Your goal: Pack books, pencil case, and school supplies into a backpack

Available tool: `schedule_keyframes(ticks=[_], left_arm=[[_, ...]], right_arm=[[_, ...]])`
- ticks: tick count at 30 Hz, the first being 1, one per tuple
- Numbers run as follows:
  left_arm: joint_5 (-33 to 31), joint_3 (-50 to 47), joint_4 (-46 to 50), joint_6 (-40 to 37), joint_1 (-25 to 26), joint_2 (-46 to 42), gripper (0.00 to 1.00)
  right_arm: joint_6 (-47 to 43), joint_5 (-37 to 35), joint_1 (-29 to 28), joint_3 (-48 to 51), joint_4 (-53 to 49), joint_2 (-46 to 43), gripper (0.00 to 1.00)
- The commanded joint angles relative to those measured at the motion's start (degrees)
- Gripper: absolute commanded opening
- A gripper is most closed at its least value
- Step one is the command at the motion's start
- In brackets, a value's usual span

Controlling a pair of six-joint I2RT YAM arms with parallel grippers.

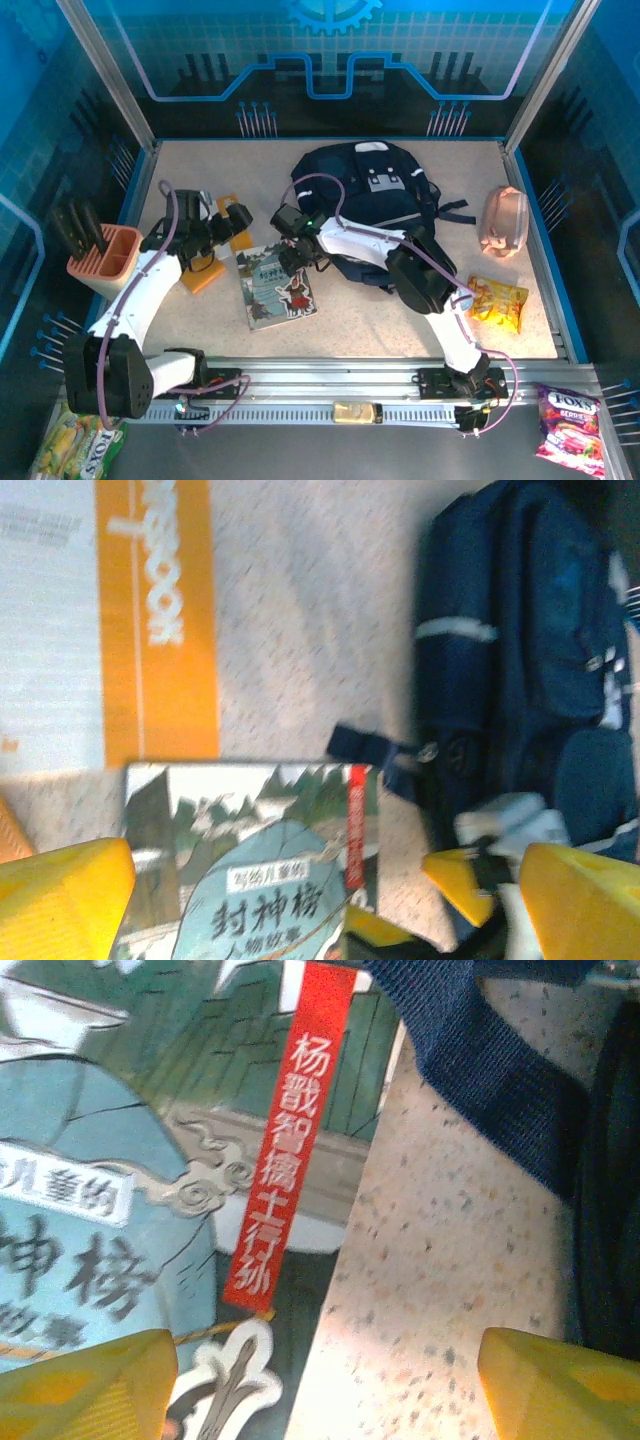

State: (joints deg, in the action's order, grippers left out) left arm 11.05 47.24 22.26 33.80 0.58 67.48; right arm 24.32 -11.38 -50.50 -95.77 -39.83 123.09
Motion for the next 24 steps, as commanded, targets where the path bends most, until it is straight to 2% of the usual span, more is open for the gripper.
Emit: schedule_keyframes(ticks=[1, 4, 12, 17, 22, 24], left_arm=[[2.7, -4.2, 1.9, 2.8, -0.5, -1.9, 0.97], [4.7, -7.6, 1.7, 4.1, -0.4, -1.6, 0.91], [4.9, -12.3, 3.7, 4.7, -0.2, -1.3, 0.85], [5.2, -14.1, 2.8, 4.3, -0.2, 0.5, 0.71], [6.1, -14.9, 1.3, 3.8, -0.1, 3.6, 0.56], [6.6, -15.1, 0.5, 3.9, -0.1, 4.9, 0.53]], right_arm=[[6.3, 6.6, 1.1, 3.6, 4.9, -5.0, 0.74], [9.5, 9.4, 2.1, 5.4, 6.1, -4.9, 0.64], [10.6, 9.6, 2.6, 4.7, 4.2, -2.2, 0.53], [10.3, 9.1, 2.8, 2.7, 2.0, -0.2, 0.43], [10.6, 9.2, 2.8, 2.3, 1.3, 1.1, 0.39], [10.6, 9.3, 2.9, 2.3, 1.2, 1.4, 0.38]])
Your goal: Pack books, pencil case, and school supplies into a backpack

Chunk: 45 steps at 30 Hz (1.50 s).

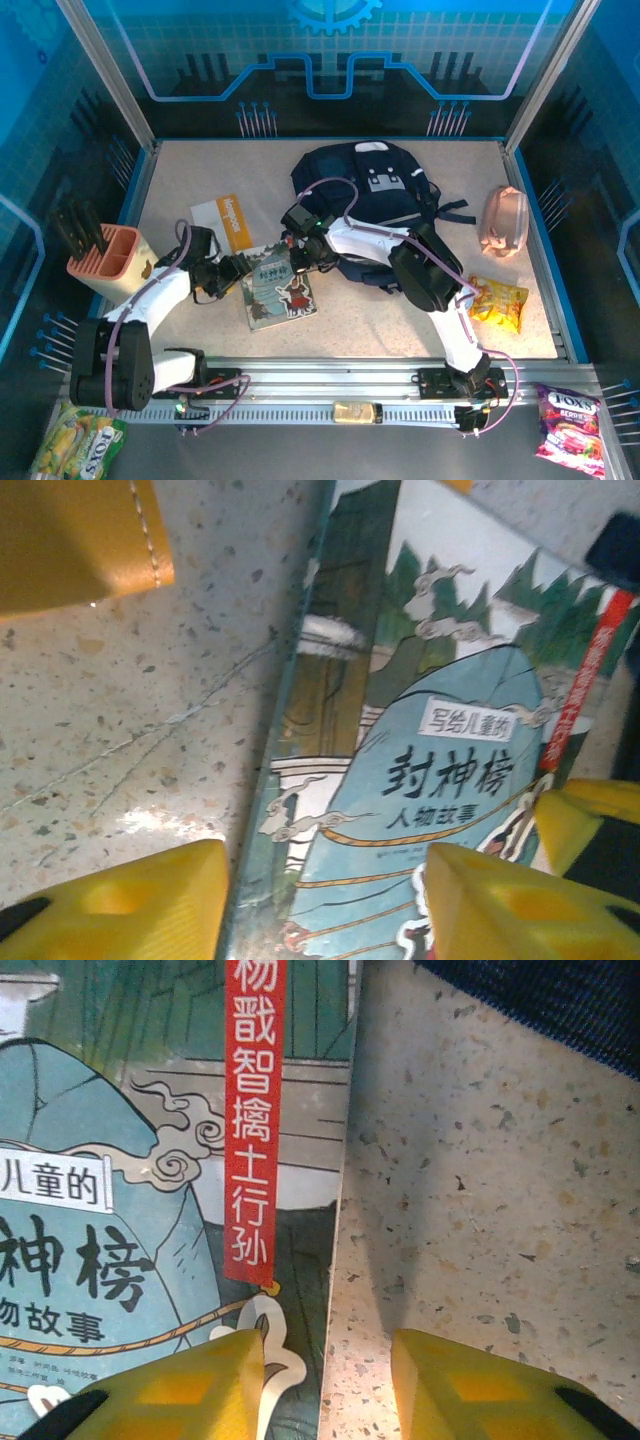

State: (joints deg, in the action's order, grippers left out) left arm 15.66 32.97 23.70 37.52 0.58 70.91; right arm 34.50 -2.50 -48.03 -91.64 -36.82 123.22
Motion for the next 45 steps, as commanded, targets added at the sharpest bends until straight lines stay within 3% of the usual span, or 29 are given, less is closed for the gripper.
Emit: schedule_keyframes(ticks=[1, 20, 35, 45], left_arm=[[2.2, -0.8, -1.3, 0.0, -0.1, 2.2, 0.52], [7.0, -1.8, -7.1, 1.9, -0.1, 7.7, 0.61], [18.6, -3.2, -13.7, 1.4, -0.1, -1.6, 0.38], [19.3, -3.9, -16.2, 3.2, 0.0, 4.7, 0.31]], right_arm=[[0.6, 0.6, 0.4, -1.8, -1.9, 1.4, 0.38], [1.3, 2.8, 0.9, -0.7, -0.8, 2.6, 0.37], [3.3, 5.5, 1.7, 1.7, 2.1, 3.7, 0.31], [2.9, 6.5, 2.1, 2.6, 3.3, 3.3, 0.29]])
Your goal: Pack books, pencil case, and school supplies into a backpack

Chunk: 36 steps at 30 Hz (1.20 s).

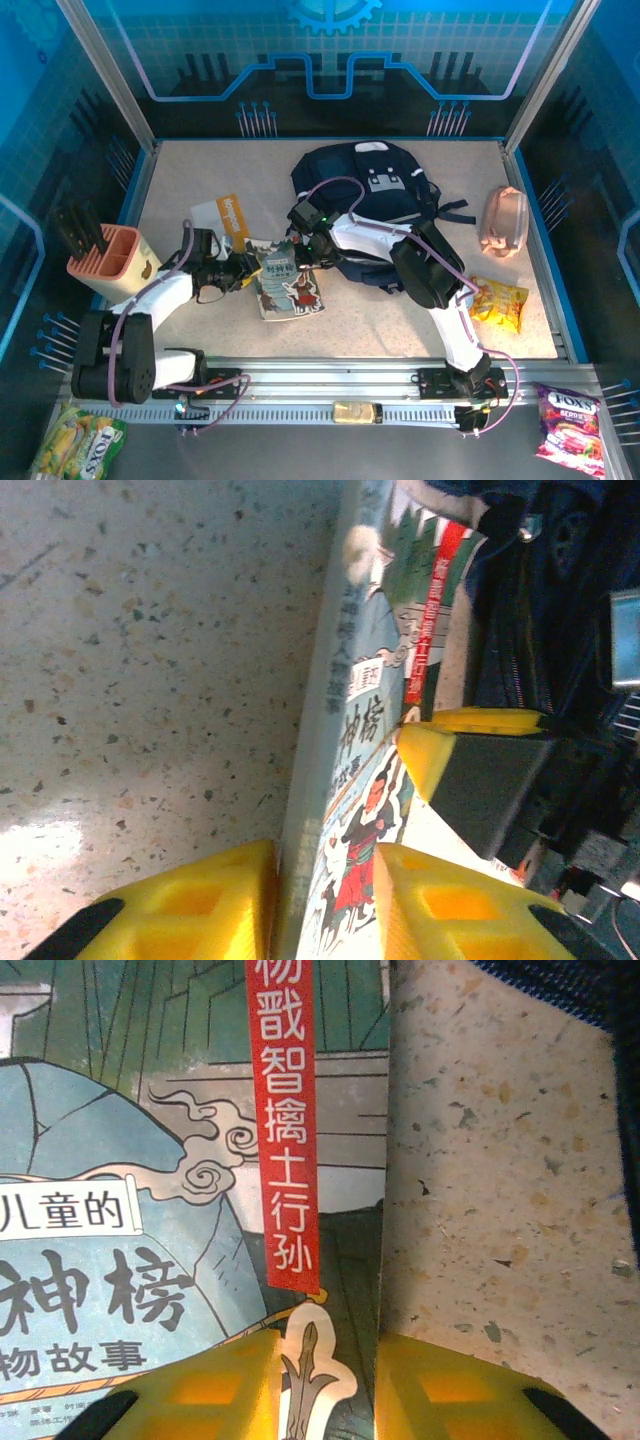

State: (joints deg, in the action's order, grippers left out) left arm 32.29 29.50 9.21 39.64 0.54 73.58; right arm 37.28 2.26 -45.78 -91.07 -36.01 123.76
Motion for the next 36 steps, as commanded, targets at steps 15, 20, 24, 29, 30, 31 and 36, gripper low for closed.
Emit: schedule_keyframes(ticks=[15, 20, 24, 29, 30, 31, 36], left_arm=[[-13.1, 9.1, 12.5, -0.1, -0.1, -10.1, 0.0], [-15.7, 14.8, 13.0, 2.7, 0.0, -14.7, 0.0], [-14.5, 16.9, 5.0, 8.0, 0.3, -15.4, 0.0], [-15.7, 18.0, -8.5, 15.4, 4.3, -11.2, 0.0], [-16.2, 18.4, -10.3, 16.5, 5.4, -9.9, 0.0], [-17.0, 18.8, -12.3, 18.1, 6.6, -8.4, 0.0], [-22.3, 21.8, -20.5, 24.3, 11.7, -1.8, 0.0]], right_arm=[[-3.0, 3.4, 0.6, 12.0, 17.4, -17.5, 0.58], [4.3, 6.0, 4.1, 19.7, 25.3, -26.3, 0.69], [13.0, 10.2, 8.6, 30.3, 37.0, -33.2, 0.78], [26.2, 12.0, 14.4, 42.9, 52.4, -40.5, 0.85], [28.6, 12.6, 15.2, 44.3, 55.3, -40.9, 0.86], [31.3, 13.4, 16.1, 45.2, 57.9, -41.0, 0.88], [44.4, 16.8, 18.2, 48.2, 73.6, -38.1, 0.94]])
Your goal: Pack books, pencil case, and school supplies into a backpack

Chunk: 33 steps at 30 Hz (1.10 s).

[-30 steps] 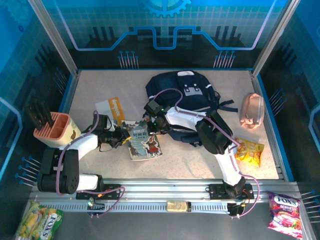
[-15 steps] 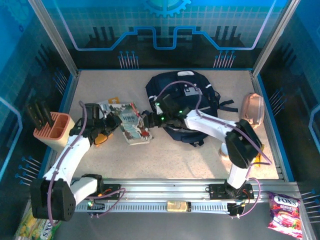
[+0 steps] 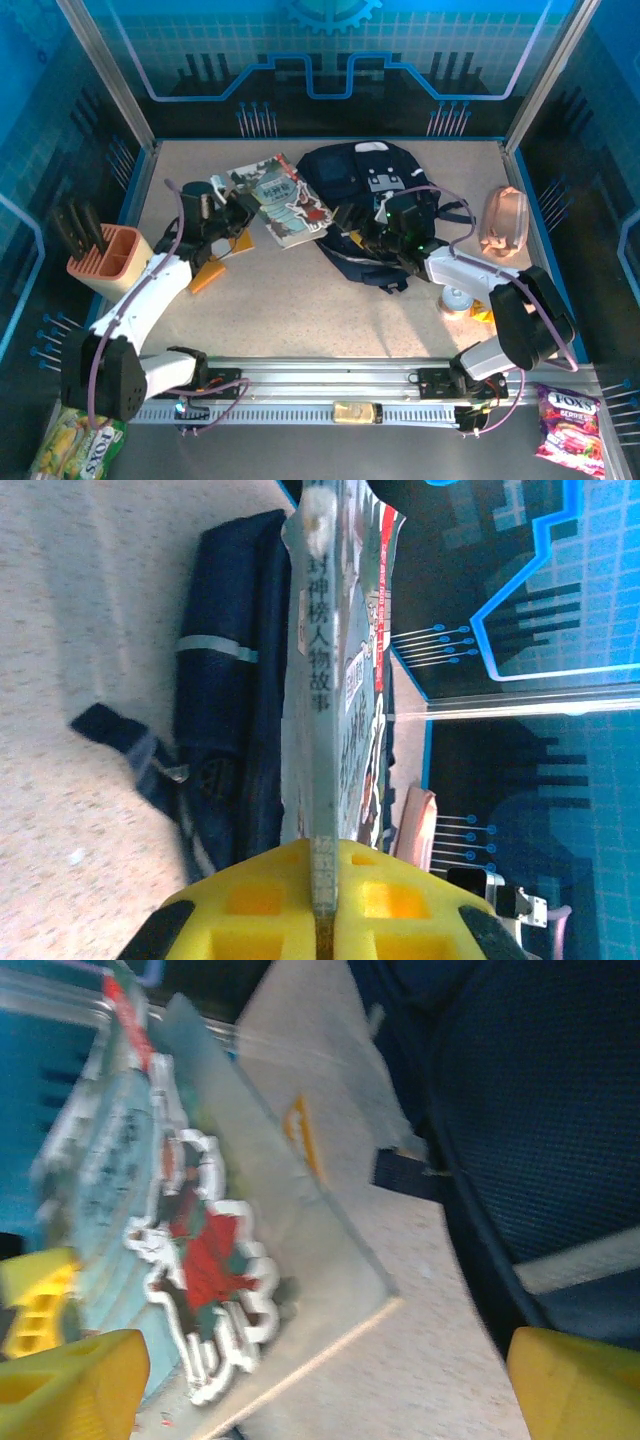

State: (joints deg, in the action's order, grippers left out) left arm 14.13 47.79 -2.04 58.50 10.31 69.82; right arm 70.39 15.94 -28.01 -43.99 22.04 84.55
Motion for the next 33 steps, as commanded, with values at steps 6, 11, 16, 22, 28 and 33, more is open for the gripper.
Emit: schedule_keyframes(ticks=[6, 11, 16, 22, 28, 33], left_arm=[[-8.6, 6.2, -17.8, 10.5, 5.2, 7.2, 0.0], [-8.0, 7.4, -19.4, 12.7, 6.0, 9.6, 0.0], [-7.6, 7.3, -19.8, 13.1, 6.0, 10.0, 0.0], [-5.4, 9.9, -15.0, 11.0, 6.0, 10.8, 0.0], [-5.7, 10.3, -13.4, 9.6, 5.9, 11.1, 0.0], [-5.6, 10.3, -12.0, 8.0, 5.8, 11.5, 0.01]], right_arm=[[20.6, 1.7, 0.3, 2.5, 25.8, 5.0, 0.96], [22.9, 0.8, -0.6, -1.2, 27.3, 8.1, 0.96], [23.2, 2.3, -0.9, -5.3, 29.2, 12.4, 0.86], [24.0, 1.5, -1.1, -6.1, 37.1, 16.8, 0.61], [24.3, 0.9, -1.0, -6.1, 39.9, 18.0, 0.42], [21.7, 0.6, -0.4, -4.9, 39.0, 16.5, 0.18]])
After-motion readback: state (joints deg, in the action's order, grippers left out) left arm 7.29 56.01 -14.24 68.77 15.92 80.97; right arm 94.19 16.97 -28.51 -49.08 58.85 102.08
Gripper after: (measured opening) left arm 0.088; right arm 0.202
